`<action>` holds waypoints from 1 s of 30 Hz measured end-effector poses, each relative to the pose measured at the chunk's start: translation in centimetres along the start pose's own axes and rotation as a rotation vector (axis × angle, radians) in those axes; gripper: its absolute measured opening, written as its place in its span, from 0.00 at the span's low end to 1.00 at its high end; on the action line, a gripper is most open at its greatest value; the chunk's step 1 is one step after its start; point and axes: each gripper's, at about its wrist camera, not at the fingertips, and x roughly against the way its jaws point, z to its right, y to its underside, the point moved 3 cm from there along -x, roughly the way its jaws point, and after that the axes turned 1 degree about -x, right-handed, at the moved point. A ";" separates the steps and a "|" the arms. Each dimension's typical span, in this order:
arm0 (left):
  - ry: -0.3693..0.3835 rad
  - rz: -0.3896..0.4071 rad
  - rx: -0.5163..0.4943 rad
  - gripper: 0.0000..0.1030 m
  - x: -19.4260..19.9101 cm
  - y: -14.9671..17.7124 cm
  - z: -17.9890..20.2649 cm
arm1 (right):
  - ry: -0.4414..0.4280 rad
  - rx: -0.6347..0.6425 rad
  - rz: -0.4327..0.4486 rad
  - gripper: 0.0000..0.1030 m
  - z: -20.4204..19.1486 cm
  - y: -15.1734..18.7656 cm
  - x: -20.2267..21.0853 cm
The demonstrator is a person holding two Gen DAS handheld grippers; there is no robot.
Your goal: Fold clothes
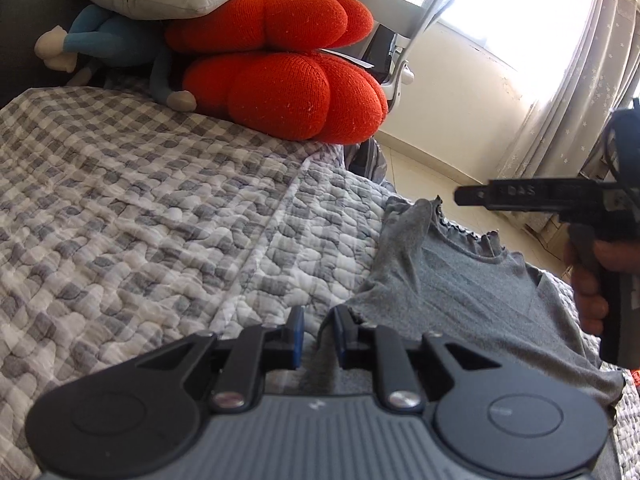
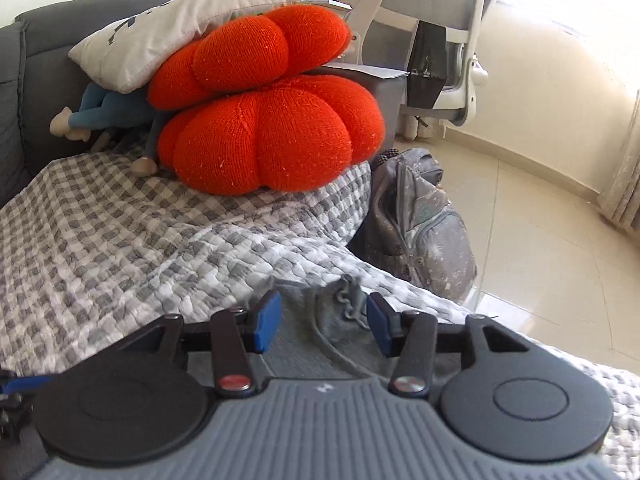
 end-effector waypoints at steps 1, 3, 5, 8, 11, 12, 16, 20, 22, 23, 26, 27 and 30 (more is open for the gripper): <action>-0.003 -0.001 0.006 0.18 0.0 -0.1 -0.1 | 0.023 0.001 -0.002 0.53 0.8 0.9 1.5; -0.016 0.004 0.010 0.18 0.3 -0.2 -0.1 | 0.035 -0.033 -0.029 0.53 2.6 3.7 4.7; -0.035 0.018 0.002 0.17 0.6 -0.4 0.0 | 0.073 -0.037 -0.047 0.53 4.4 6.9 7.8; -0.038 0.030 0.006 0.17 1.1 -0.6 0.0 | 0.137 0.049 -0.054 0.53 5.6 12.2 13.0; -0.044 0.039 0.004 0.17 1.4 -0.8 0.0 | 0.211 0.183 -0.073 0.53 5.4 16.7 16.4; -0.056 0.045 -0.001 0.17 1.5 -0.9 0.1 | 0.217 0.199 -0.068 0.53 5.4 17.9 17.3; -0.099 0.058 -0.025 0.17 1.4 -0.9 0.5 | 0.163 0.230 0.000 0.53 4.2 20.0 19.0; -0.119 0.051 -0.066 0.17 1.4 -0.3 1.3 | 0.156 0.443 0.053 0.53 1.4 20.5 17.9; -0.127 0.046 -0.074 0.17 1.5 -0.1 1.4 | 0.099 0.474 0.040 0.51 0.8 20.2 16.7; -0.131 0.045 -0.078 0.17 1.7 0.0 1.5 | 0.093 0.483 0.025 0.48 0.7 20.0 15.9; -0.133 0.038 -0.083 0.17 2.4 0.2 1.5 | 0.104 0.463 0.003 0.43 1.3 19.1 14.5; -0.133 0.035 -0.082 0.17 2.7 0.2 1.4 | 0.104 0.448 -0.007 0.27 1.5 18.8 14.1; -0.136 0.034 -0.081 0.17 3.6 0.2 1.1 | 0.085 0.410 -0.056 0.03 1.6 18.4 13.5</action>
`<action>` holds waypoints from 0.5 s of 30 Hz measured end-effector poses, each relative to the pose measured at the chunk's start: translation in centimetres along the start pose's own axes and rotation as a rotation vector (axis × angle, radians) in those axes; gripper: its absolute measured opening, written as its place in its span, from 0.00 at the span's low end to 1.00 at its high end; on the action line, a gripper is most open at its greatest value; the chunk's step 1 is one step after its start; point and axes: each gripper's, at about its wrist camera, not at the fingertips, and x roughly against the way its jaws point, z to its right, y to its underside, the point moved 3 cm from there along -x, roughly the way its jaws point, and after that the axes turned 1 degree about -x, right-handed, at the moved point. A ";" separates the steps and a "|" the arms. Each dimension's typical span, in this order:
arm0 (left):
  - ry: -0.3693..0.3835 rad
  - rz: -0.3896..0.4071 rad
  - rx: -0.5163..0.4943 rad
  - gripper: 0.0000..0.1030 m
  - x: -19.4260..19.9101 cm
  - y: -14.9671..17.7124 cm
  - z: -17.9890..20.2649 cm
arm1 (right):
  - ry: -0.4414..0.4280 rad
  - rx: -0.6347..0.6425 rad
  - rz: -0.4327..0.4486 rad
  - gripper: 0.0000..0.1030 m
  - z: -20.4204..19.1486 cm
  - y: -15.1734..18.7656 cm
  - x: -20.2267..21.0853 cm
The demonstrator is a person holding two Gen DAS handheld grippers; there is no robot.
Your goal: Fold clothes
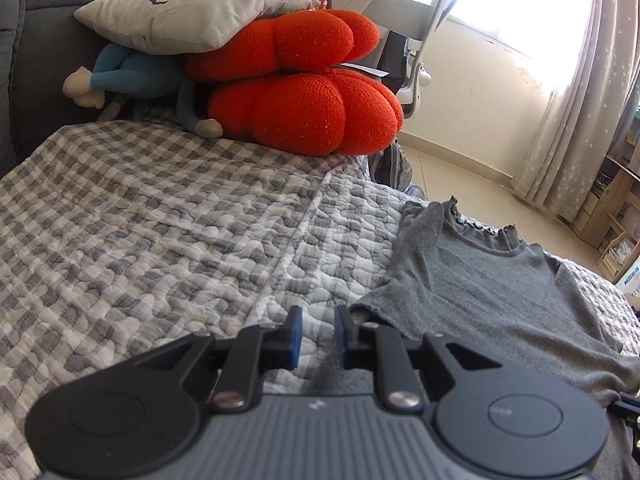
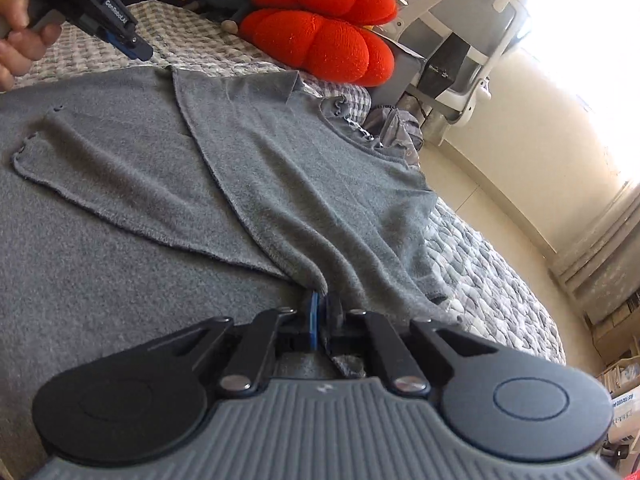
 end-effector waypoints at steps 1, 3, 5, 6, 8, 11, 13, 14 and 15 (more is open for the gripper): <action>-0.004 0.002 0.001 0.17 0.2 0.0 -0.2 | -0.003 0.005 -0.008 0.03 0.0 -0.1 0.2; -0.004 0.007 -0.003 0.17 0.8 -0.1 -0.5 | -0.025 -0.029 -0.011 0.03 0.1 -0.6 1.4; 0.013 0.012 -0.015 0.17 1.5 -0.1 -0.7 | -0.018 -0.065 0.014 0.03 0.0 -1.2 3.7; 0.018 0.014 -0.024 0.17 1.8 -0.1 -0.7 | -0.016 -0.083 0.026 0.03 0.0 -1.6 4.8; 0.013 0.022 -0.048 0.17 2.2 -0.1 -0.5 | -0.061 -0.142 0.031 0.03 -0.3 -1.8 6.9; 0.007 0.028 -0.077 0.17 2.3 -0.1 0.0 | -0.116 -0.202 -0.014 0.03 -1.8 -1.6 7.9; 0.009 0.025 -0.088 0.17 2.1 -0.1 0.5 | -0.085 -0.201 -0.076 0.03 -3.0 -1.0 6.8; 0.016 0.022 -0.099 0.17 2.0 0.0 0.8 | -0.064 -0.189 -0.093 0.06 -3.4 -0.7 6.0; 0.019 0.022 -0.113 0.17 1.8 0.0 1.2 | -0.068 -0.180 -0.093 0.07 -3.9 -0.3 5.5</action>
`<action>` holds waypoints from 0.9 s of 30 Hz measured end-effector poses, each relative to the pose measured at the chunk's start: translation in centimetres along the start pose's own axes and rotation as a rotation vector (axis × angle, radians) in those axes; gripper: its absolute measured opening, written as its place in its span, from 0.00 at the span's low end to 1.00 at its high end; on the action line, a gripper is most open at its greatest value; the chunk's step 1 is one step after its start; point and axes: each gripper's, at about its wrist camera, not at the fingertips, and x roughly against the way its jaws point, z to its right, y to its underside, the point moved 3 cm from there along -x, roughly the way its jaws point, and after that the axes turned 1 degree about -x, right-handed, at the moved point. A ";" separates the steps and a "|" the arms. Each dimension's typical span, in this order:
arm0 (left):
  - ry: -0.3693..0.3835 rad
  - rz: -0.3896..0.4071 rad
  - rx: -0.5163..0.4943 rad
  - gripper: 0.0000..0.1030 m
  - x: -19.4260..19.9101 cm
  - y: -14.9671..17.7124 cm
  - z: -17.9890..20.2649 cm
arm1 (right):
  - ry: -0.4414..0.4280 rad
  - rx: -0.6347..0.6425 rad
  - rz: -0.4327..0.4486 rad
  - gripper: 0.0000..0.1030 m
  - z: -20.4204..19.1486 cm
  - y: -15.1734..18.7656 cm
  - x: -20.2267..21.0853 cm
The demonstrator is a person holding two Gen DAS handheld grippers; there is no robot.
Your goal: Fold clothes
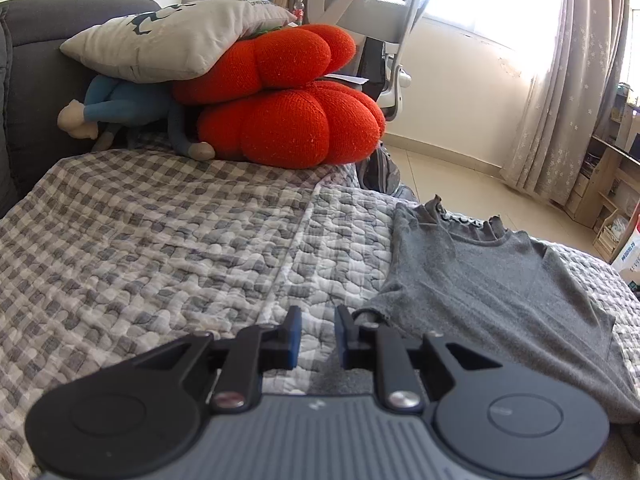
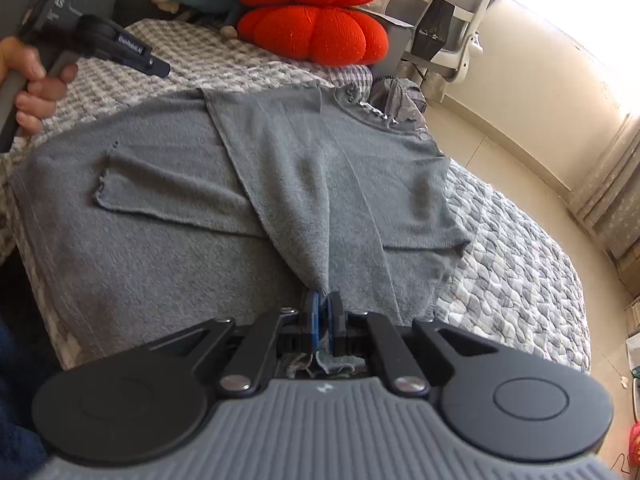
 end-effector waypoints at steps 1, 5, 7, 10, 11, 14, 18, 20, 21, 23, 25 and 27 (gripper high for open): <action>-0.005 -0.001 -0.020 0.18 -0.3 0.0 0.3 | -0.043 -0.010 0.018 0.07 -0.2 0.2 -0.1; -0.042 -0.010 -0.096 0.18 -1.9 -0.4 0.9 | -0.185 -0.114 0.078 0.13 -0.1 0.2 0.8; -0.034 -0.028 -0.101 0.18 -2.8 -0.6 0.7 | -0.182 -0.120 0.087 0.13 0.1 0.2 1.0; 0.019 -0.054 -0.100 0.19 -3.7 -1.1 1.1 | -0.196 -0.183 0.100 0.13 1.1 0.4 1.3; 0.036 -0.054 -0.116 0.24 -3.9 -1.2 1.6 | -0.201 -0.210 0.105 0.13 1.5 0.5 1.5; 0.042 -0.050 -0.166 0.35 -4.3 -1.5 2.9 | -0.184 -0.234 0.116 0.13 2.0 1.0 1.8; 0.027 -0.028 -0.274 0.38 -4.7 -1.7 5.0 | -0.187 -0.265 0.150 0.14 2.7 1.7 2.3; -0.002 -0.032 -0.343 0.38 -5.5 -1.4 5.9 | -0.202 -0.321 0.183 0.15 3.8 2.0 2.6; -0.016 -0.041 -0.365 0.38 -5.9 -1.1 6.1 | -0.211 -0.369 0.207 0.21 4.7 2.2 2.7; -0.031 -0.048 -0.408 0.38 -6.5 -0.6 6.6 | -0.208 -0.484 0.262 0.43 6.9 3.0 3.0; -0.047 -0.056 -0.439 0.37 -7.2 0.0 6.9 | -0.185 -0.572 0.300 0.51 9.0 4.1 2.8; -0.041 -0.048 -0.461 0.28 -7.3 0.3 7.2 | -0.157 -0.639 0.312 0.51 10.5 5.2 2.2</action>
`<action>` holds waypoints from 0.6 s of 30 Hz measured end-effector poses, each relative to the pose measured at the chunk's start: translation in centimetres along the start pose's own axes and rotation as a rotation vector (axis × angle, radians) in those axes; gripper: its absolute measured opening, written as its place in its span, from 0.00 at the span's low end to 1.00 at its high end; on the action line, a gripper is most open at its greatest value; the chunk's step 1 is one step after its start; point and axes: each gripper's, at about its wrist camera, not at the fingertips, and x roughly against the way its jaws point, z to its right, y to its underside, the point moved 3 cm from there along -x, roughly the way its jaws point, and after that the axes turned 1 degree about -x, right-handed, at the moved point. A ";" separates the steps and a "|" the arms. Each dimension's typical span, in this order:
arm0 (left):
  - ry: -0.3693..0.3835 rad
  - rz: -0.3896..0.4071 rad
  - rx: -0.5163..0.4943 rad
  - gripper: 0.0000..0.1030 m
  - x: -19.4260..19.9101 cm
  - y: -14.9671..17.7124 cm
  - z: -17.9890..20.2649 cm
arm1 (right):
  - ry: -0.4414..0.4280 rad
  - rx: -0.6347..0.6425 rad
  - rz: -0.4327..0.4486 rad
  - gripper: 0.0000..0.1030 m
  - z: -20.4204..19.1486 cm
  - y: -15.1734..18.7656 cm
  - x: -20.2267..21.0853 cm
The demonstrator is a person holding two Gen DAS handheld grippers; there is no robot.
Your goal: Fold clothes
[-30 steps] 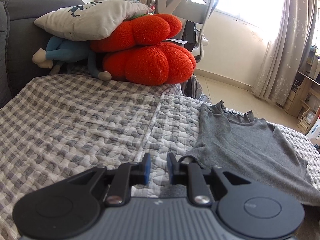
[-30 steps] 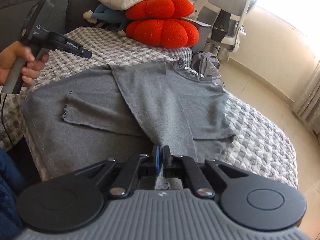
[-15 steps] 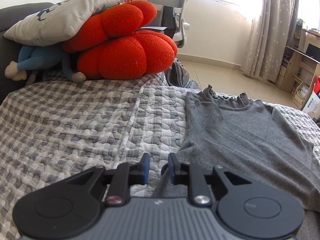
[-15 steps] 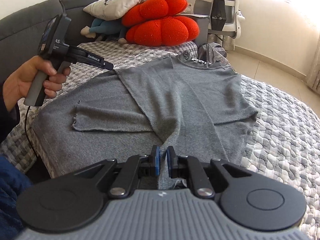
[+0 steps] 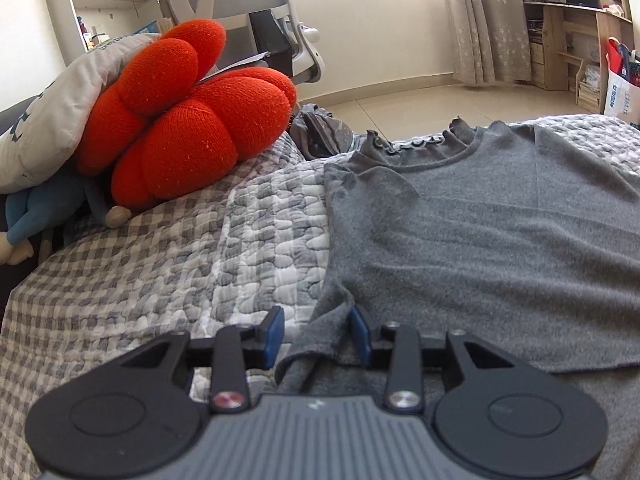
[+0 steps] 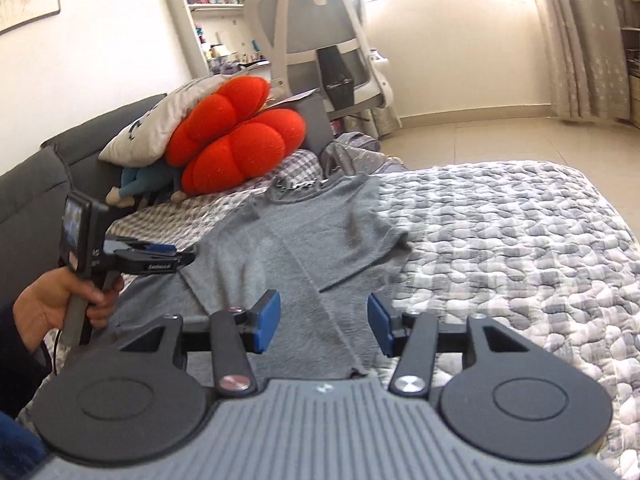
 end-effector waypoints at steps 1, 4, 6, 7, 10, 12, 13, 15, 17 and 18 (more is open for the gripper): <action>0.006 0.000 0.000 0.20 0.0 0.0 0.0 | 0.018 -0.030 0.008 0.51 0.9 0.1 -0.2; 0.027 -0.007 0.033 0.14 0.1 -0.1 -0.6 | 0.036 -0.136 0.028 0.51 3.2 1.4 -0.7; 0.073 -0.016 0.118 0.12 -0.2 -0.2 -1.9 | 0.032 -0.174 0.056 0.51 4.1 2.5 -0.7; 0.099 -0.024 0.159 0.12 -0.3 -0.2 -2.7 | 0.014 -0.190 0.063 0.53 4.3 2.6 -0.3; 0.178 -0.036 0.304 0.10 -0.7 0.0 -5.2 | 0.000 -0.243 0.088 0.61 5.1 2.8 0.5; 0.195 -0.039 0.378 0.09 -0.9 0.2 -6.6 | -0.013 -0.257 0.090 0.61 5.5 2.7 0.7; 0.199 -0.040 0.406 0.09 -1.0 0.4 -7.2 | -0.013 -0.255 0.091 0.61 5.5 2.6 0.7; 0.209 -0.044 0.452 0.09 -1.2 0.8 -8.1 | -0.006 -0.239 0.091 0.61 5.3 2.6 0.7; 0.174 -0.053 0.465 0.01 -1.5 0.9 -9.0 | 0.001 -0.220 0.088 0.63 5.0 2.6 0.6; 0.155 -0.059 0.471 0.01 -1.6 1.0 -9.4 | 0.002 -0.210 0.087 0.64 4.9 2.6 0.5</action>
